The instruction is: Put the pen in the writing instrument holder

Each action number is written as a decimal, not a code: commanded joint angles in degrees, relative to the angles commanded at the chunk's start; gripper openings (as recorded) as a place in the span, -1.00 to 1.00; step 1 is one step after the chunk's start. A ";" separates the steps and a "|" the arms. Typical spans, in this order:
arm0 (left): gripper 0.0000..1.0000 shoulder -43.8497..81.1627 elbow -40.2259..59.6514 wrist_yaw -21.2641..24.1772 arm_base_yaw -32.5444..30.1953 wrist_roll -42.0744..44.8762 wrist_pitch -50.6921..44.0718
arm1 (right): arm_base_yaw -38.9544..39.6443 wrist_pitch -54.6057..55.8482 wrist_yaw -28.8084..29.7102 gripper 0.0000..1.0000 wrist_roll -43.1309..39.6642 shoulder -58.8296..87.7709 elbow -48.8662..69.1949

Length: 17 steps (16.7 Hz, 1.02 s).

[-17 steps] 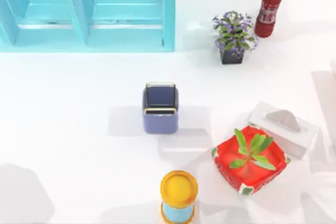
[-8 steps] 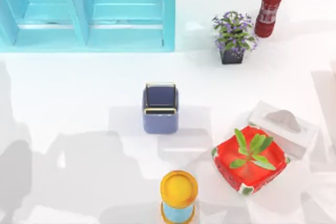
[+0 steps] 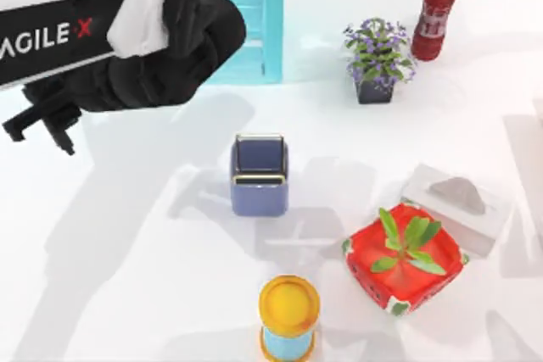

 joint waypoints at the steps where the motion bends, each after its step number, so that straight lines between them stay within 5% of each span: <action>1: -1.00 1.94 1.53 -4.31 -4.11 -3.20 -0.84 | 0.00 0.00 0.00 1.00 0.00 0.00 0.00; 6: -1.00 8.81 7.42 -22.46 -21.14 -16.08 -4.58 | 0.00 0.00 0.00 1.00 0.00 0.00 0.00; 9: -1.00 11.17 9.81 -29.14 -26.86 -20.24 -6.44 | 0.00 0.00 0.00 1.00 0.00 0.00 0.00; 17: -1.00 12.86 11.70 -33.53 -30.29 -23.03 -7.97 | 0.00 0.00 0.00 1.00 0.00 0.00 0.00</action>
